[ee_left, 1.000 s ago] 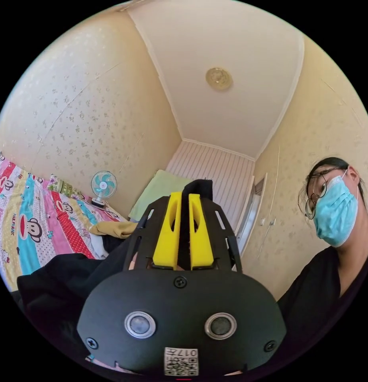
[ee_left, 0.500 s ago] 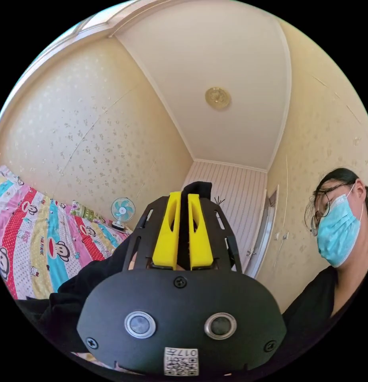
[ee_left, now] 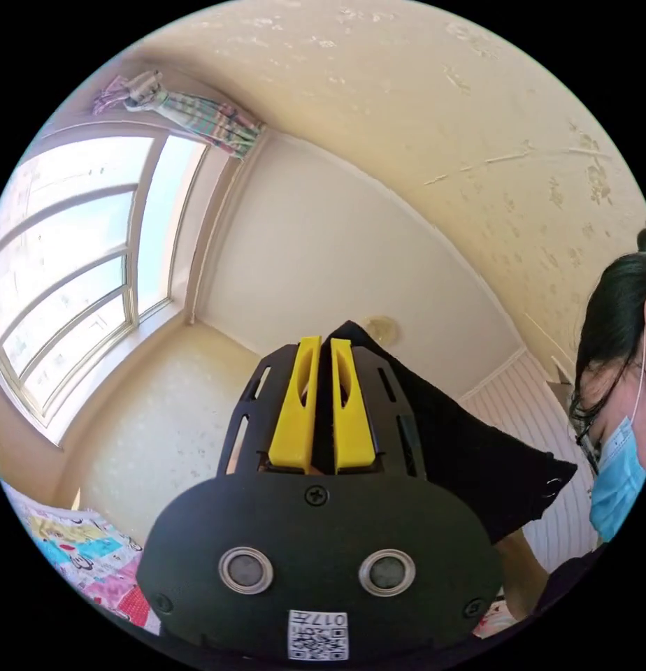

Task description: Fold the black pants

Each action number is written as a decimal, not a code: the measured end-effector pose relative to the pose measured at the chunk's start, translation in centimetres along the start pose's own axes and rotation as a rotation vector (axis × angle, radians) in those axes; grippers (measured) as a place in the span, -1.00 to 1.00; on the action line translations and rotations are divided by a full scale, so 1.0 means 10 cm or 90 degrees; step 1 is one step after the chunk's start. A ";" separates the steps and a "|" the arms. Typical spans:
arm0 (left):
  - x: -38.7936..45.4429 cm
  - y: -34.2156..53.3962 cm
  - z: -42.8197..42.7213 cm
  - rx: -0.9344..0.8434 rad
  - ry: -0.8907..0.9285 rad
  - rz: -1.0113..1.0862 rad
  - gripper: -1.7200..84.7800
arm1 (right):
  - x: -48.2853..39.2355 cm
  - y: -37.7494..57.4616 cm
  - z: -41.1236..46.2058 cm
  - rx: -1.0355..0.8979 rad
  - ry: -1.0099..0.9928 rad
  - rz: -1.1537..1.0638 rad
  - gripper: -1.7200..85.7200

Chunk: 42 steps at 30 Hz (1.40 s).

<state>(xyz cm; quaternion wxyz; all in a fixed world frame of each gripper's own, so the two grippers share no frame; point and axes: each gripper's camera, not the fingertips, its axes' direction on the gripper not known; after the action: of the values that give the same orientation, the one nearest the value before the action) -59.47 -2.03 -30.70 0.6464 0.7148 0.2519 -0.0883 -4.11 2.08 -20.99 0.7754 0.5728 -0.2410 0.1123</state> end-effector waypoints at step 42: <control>-0.02 5.38 -2.77 -1.064 -0.251 -0.273 -0.75 | 0.33 5.08 -1.53 -0.761 0.089 0.412 -0.73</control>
<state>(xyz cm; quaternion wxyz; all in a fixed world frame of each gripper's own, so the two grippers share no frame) -39.66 22.73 20.87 0.9586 -0.0825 0.2467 -0.1163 -20.38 32.39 19.58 0.8997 -0.0634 -0.3699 0.2230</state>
